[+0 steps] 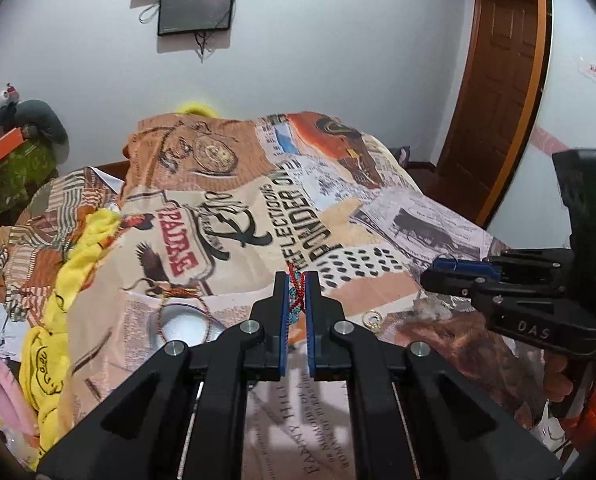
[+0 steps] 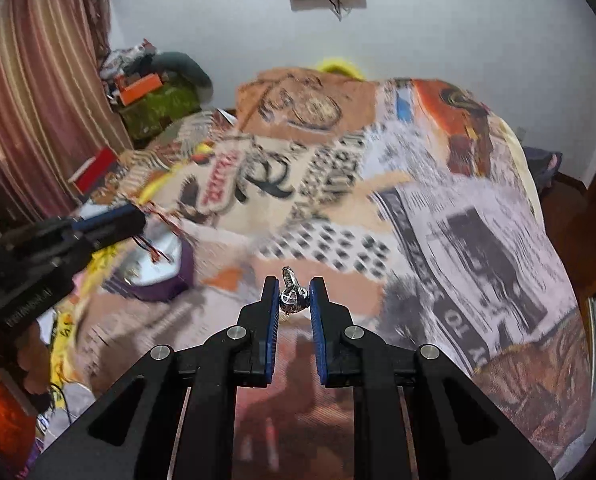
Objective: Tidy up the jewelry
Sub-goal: 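Carry the red earring and silver ring over the heart tin with both tools, then open both tools to drop the items into the tin, then withdraw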
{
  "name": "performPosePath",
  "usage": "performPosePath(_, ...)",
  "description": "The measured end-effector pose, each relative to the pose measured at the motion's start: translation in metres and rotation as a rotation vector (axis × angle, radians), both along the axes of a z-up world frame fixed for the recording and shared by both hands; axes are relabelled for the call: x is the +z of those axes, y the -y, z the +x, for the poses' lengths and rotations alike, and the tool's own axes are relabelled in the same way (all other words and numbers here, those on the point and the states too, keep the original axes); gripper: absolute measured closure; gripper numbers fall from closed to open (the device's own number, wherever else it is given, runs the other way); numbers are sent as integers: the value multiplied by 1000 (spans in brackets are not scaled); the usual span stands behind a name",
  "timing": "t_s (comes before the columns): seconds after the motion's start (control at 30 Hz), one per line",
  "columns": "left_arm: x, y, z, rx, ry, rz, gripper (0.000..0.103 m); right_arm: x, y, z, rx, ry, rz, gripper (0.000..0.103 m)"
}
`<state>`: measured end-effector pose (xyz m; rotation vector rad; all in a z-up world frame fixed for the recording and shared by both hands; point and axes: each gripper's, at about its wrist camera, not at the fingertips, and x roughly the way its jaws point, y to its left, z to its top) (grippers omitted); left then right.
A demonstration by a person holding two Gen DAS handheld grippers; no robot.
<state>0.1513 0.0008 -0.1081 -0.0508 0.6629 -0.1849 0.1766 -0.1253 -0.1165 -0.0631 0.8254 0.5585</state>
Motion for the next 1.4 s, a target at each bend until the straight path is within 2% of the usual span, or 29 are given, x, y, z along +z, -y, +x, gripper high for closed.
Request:
performPosePath(0.27, 13, -31, -15, 60, 35, 5, 97, 24, -37, -3, 74, 61, 50, 89)
performPosePath(0.53, 13, -62, -23, 118, 41, 0, 97, 28, -73, -1, 145, 69, 82, 89)
performPosePath(0.67, 3, -72, -22, 130, 17, -21, 97, 21, -92, 1, 177, 45, 81, 89)
performPosePath(1.0, -44, -80, -9, 130, -92, -59, 97, -15, -131, 9, 252, -61, 11, 89)
performPosePath(1.27, -69, -91, -2, 123, -160, -87, 97, -39, -143, 17, 286, -167, -25, 89)
performPosePath(1.4, -74, -97, 2, 117, -180, -116, 97, -43, -146, 20, 284, -182, -41, 89)
